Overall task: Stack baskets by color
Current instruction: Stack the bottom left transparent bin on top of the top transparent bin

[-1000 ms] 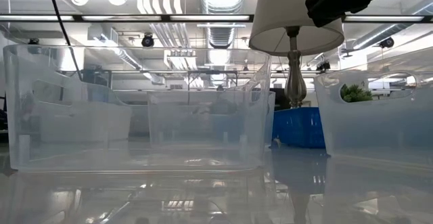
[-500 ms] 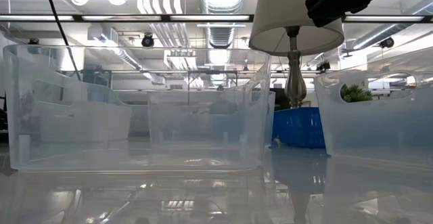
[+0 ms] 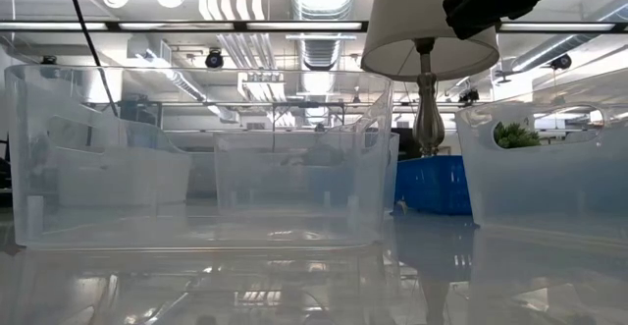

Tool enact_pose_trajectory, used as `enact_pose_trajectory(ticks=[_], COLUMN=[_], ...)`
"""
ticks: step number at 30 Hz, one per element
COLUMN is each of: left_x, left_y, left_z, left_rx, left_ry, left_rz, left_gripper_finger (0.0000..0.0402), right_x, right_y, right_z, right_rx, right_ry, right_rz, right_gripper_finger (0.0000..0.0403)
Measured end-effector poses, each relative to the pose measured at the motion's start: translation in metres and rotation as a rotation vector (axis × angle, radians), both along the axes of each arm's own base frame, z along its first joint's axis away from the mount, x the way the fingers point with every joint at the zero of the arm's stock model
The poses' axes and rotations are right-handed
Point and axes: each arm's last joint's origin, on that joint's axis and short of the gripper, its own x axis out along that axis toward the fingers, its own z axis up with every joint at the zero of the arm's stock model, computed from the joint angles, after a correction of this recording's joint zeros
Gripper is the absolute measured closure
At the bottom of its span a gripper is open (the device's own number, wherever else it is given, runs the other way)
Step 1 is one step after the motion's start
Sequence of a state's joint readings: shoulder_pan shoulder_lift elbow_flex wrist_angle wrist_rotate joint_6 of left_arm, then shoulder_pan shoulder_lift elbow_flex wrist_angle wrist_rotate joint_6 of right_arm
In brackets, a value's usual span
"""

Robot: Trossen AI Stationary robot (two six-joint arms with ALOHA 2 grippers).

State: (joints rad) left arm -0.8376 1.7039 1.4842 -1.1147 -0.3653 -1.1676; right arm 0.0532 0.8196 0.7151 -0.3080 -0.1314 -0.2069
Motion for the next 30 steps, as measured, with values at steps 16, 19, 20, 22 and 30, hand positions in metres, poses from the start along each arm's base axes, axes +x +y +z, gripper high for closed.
enact_pose_trajectory(ticks=[16,19,20,22,30], left_x=[-0.018,-0.020,-0.020,-0.020,-0.036], left_y=[0.058,0.071,0.074,0.083,0.123], left_z=[0.010,0.000,-0.002,-0.007,-0.023], left_rx=[0.553,0.631,0.645,0.679,0.858], left_ry=[-0.317,-0.410,-0.446,-0.523,-0.745], left_rz=[-0.308,-0.347,-0.362,-0.387,-0.351], left_gripper_finger=[0.0396,0.0396,0.0396,0.0396,0.0396], right_x=[0.002,0.010,0.014,0.024,0.069], right_y=[0.000,0.005,0.009,0.017,0.051], right_z=[-0.019,-0.014,-0.014,-0.014,-0.016], right_rx=[0.199,0.191,0.171,0.118,-0.009], right_ry=[0.014,-0.076,-0.108,-0.173,-0.220], right_rz=[-0.110,-0.080,-0.060,-0.046,-0.032], right_gripper_finger=[0.0376,0.0376,0.0376,0.0376,0.0376])
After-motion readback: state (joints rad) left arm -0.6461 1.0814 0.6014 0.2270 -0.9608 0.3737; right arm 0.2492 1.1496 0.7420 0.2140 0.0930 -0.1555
